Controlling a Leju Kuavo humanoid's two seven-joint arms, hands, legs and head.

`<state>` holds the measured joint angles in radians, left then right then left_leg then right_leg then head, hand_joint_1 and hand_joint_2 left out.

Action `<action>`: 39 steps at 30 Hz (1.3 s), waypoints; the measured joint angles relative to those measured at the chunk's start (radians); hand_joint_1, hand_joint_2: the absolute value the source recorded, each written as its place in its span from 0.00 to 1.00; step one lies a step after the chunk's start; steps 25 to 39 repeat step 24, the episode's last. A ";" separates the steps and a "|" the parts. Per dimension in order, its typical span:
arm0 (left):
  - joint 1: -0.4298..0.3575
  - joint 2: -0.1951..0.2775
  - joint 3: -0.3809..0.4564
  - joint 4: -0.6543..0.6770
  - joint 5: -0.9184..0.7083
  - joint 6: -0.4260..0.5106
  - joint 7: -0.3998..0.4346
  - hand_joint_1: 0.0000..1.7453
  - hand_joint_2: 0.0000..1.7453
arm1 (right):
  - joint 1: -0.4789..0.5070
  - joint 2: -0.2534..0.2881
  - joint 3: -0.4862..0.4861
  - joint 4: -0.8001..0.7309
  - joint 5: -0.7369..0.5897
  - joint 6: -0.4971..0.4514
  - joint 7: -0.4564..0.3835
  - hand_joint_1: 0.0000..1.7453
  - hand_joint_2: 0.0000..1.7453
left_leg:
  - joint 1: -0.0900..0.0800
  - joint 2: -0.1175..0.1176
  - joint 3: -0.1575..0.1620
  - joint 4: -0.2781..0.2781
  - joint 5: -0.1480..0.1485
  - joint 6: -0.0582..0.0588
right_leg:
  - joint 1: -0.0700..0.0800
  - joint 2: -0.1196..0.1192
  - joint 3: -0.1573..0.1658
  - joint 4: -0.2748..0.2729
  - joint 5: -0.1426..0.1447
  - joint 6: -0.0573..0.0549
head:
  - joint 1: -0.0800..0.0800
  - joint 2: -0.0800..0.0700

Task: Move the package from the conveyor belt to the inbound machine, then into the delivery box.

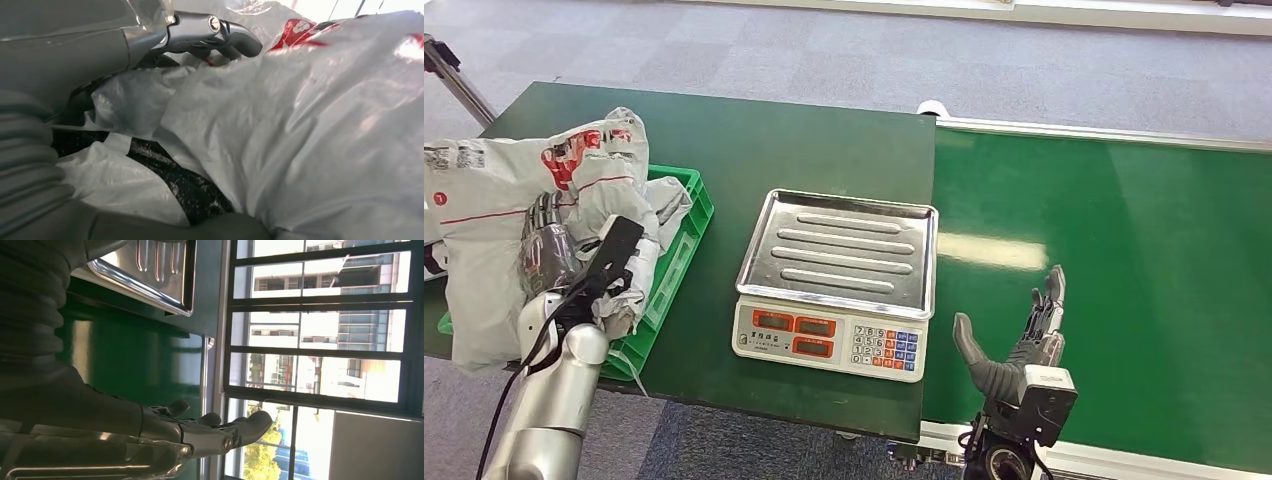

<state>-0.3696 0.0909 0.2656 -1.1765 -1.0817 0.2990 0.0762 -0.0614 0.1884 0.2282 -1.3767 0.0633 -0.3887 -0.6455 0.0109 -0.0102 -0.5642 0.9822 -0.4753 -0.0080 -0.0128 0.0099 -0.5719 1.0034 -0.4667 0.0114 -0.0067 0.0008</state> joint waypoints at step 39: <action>0.040 -0.181 0.176 -0.254 0.202 0.353 -0.701 0.00 0.00 | 0.004 0.005 0.024 0.015 -0.036 -0.019 -0.042 0.00 1.00 | 0.000 0.000 -0.002 0.000 0.000 0.000 | 0.000 0.000 -0.002 0.000 0.000 0.000 | 0.000 0.000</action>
